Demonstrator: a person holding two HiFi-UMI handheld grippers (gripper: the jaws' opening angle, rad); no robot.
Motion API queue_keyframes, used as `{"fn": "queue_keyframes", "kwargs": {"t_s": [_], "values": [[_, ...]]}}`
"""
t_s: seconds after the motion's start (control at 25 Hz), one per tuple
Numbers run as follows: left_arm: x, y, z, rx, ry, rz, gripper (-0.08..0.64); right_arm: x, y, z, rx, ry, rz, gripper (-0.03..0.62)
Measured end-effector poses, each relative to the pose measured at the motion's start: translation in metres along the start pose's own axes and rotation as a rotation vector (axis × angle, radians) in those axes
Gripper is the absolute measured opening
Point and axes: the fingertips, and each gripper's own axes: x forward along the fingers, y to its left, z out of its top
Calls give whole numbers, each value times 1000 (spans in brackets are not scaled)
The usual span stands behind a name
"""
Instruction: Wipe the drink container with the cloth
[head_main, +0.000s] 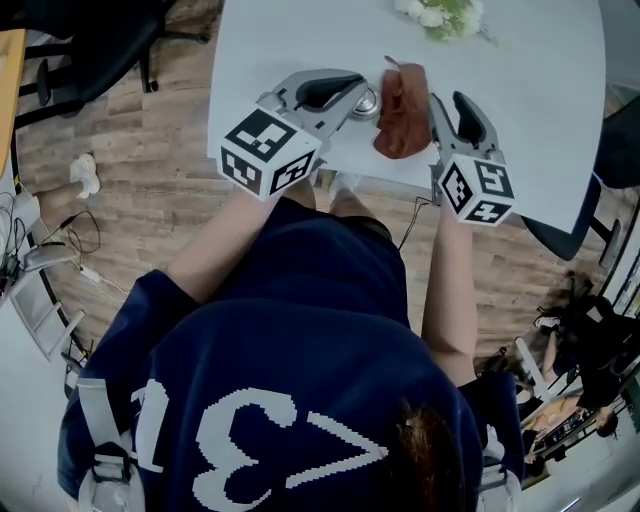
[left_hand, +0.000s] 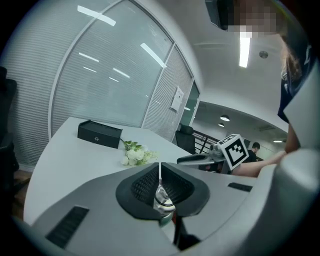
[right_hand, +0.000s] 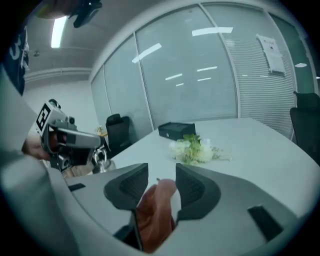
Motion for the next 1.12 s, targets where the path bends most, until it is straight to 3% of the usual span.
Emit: {"fn": "queue_keyframes", "kwargs": {"t_s": [0.16,0.4,0.68,1.12], "values": [[-14,13,25,7,-89,44,25,-24,8,65,-20,-205,-11,53],[-54,26,76,90,-291,138,17,-62,27,139,-30,-422,-11,25],[-94,33,111,186,-387,239,17,-90,49,189,-91,-529,2,25],[-129,24,139,248,-477,325,17,-117,62,230,-163,-606,-9,25]]}}
